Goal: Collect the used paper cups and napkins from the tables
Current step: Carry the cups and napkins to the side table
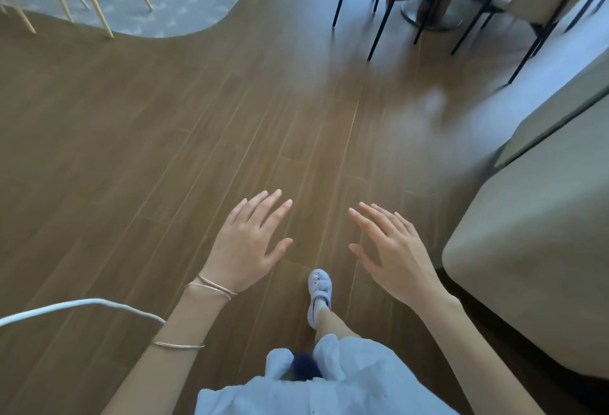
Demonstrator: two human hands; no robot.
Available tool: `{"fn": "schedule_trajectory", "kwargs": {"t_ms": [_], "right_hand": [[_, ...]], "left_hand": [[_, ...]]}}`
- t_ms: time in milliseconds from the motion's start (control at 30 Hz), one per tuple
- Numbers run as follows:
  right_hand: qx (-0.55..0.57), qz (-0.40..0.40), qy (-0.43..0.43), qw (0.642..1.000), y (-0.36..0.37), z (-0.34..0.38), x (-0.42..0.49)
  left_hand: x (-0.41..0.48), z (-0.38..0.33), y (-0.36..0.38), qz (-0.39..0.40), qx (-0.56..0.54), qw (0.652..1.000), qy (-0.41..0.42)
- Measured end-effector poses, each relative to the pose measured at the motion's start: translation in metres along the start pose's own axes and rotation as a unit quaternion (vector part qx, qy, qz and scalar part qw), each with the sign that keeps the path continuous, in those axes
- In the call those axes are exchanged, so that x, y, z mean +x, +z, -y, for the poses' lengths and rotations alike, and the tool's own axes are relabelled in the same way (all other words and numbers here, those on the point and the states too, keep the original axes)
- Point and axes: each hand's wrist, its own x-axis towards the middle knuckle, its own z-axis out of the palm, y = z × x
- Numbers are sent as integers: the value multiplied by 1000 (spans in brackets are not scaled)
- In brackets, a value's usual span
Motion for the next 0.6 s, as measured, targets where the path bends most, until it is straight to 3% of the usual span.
{"fn": "schedule_trajectory", "kwargs": {"t_ms": [333, 600], "right_hand": [[4, -35, -9, 999, -48, -104, 179], [20, -17, 0, 1000, -36, -142, 285]], "left_hand": [[194, 13, -25, -17, -13, 1000, -7], [299, 57, -29, -10, -30, 999, -10]]}}
